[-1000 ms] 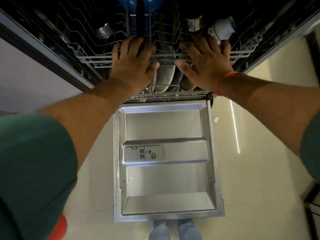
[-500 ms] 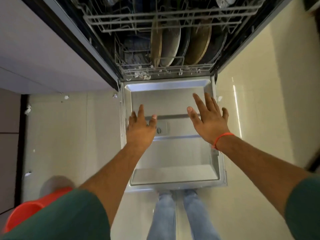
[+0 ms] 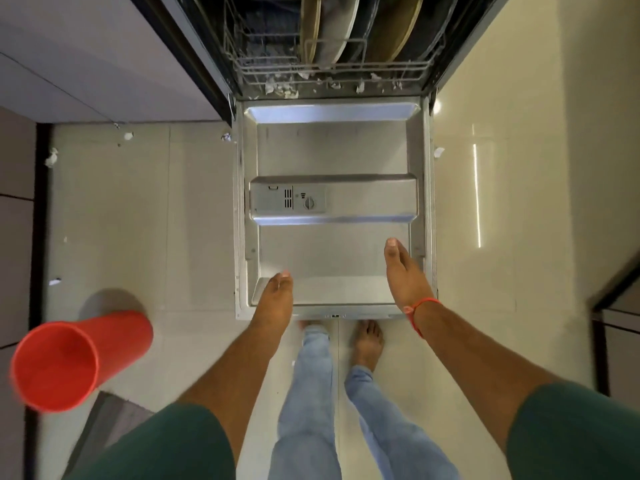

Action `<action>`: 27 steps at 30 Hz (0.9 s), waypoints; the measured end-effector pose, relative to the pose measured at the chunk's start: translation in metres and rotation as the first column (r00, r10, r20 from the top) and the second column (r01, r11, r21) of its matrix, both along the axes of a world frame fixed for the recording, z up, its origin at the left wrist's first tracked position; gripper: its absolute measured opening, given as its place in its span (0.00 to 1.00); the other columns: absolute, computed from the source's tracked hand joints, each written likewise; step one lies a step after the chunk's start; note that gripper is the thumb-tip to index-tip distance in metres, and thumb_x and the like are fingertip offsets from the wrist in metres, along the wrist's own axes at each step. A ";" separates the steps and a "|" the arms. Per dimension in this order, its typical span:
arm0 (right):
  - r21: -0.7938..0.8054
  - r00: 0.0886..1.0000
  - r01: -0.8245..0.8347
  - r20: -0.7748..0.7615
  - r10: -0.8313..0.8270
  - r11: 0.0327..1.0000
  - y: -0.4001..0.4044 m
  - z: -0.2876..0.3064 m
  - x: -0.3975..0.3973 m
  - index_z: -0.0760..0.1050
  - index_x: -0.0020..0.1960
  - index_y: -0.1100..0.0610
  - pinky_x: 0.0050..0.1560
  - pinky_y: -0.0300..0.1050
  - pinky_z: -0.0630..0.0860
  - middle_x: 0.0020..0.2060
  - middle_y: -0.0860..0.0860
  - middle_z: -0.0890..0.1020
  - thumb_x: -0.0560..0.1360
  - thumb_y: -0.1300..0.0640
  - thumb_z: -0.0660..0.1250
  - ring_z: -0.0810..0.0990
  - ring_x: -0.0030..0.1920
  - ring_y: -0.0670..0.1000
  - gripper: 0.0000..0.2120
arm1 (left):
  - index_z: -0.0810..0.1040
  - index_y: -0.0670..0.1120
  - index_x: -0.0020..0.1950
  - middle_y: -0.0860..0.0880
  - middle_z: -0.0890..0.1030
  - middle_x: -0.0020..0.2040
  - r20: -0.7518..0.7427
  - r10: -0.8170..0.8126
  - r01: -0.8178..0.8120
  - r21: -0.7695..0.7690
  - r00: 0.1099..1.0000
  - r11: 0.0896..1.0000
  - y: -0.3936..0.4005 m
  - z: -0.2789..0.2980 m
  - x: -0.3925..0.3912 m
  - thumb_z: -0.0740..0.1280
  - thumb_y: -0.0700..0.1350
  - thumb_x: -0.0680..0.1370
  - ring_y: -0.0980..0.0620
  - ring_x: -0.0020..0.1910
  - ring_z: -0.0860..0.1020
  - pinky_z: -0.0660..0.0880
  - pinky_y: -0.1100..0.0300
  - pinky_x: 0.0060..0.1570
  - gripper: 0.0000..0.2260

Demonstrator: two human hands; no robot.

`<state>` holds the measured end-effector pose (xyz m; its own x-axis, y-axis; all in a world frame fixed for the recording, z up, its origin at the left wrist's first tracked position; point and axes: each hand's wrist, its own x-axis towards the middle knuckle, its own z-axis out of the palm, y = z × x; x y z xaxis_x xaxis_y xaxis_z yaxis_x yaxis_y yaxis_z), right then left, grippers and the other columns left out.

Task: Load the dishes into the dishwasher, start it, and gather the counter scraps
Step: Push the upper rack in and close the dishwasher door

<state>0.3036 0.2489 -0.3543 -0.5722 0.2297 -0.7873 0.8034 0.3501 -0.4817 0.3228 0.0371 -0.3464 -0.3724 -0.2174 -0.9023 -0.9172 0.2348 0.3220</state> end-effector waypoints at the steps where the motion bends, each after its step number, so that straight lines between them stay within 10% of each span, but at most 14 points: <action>1: -0.037 0.998 0.058 0.014 -0.058 0.998 0.001 0.000 0.012 0.60 0.79 0.45 0.78 0.52 0.54 0.78 0.47 0.64 0.80 0.31 0.46 0.61 0.78 0.52 0.33 | 0.60 0.51 0.81 0.47 0.63 0.80 0.019 0.063 -0.063 0.012 0.998 0.998 0.003 -0.001 0.012 0.50 0.59 0.85 0.44 0.77 0.63 0.58 0.48 0.76 0.25; 10: -0.178 0.872 0.465 0.262 -0.414 0.867 0.002 -0.026 0.097 0.60 0.80 0.53 0.75 0.48 0.55 0.77 0.53 0.64 0.83 0.36 0.46 0.62 0.77 0.53 0.32 | 0.65 0.46 0.78 0.44 0.70 0.74 0.222 0.379 -0.406 0.090 0.899 0.910 0.019 -0.037 0.093 0.51 0.62 0.84 0.43 0.73 0.70 0.64 0.46 0.74 0.29; 15: -0.225 0.789 0.591 0.359 -0.498 0.774 -0.012 -0.057 0.122 0.57 0.80 0.58 0.71 0.42 0.63 0.79 0.57 0.61 0.83 0.36 0.45 0.59 0.78 0.56 0.35 | 0.76 0.50 0.50 0.50 0.75 0.43 0.218 0.461 -0.492 0.114 0.860 0.863 0.004 -0.083 0.117 0.54 0.62 0.84 0.53 0.42 0.74 0.74 0.56 0.48 0.19; 20: -0.204 0.706 0.682 0.432 -0.561 0.702 -0.013 -0.120 0.143 0.58 0.80 0.53 0.78 0.58 0.55 0.76 0.58 0.66 0.79 0.29 0.43 0.64 0.77 0.58 0.39 | 0.67 0.50 0.76 0.45 0.74 0.71 0.234 0.532 -0.568 0.126 0.814 0.813 -0.013 -0.131 0.145 0.49 0.64 0.83 0.46 0.68 0.74 0.68 0.46 0.71 0.28; 27: -0.179 0.563 0.815 0.467 -0.682 0.551 0.003 -0.184 0.168 0.65 0.77 0.54 0.75 0.55 0.60 0.72 0.58 0.72 0.78 0.27 0.46 0.70 0.71 0.57 0.40 | 0.69 0.48 0.75 0.43 0.76 0.70 0.282 0.738 -0.789 0.157 0.613 0.595 -0.012 -0.193 0.167 0.48 0.69 0.81 0.44 0.69 0.73 0.66 0.45 0.73 0.33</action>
<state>0.4716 0.2523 -0.5379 -0.0286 0.1375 -0.9901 0.8030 -0.5868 -0.1047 0.4900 0.0248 -0.5392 -0.0101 -0.1163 -0.9932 -0.7639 -0.6400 0.0827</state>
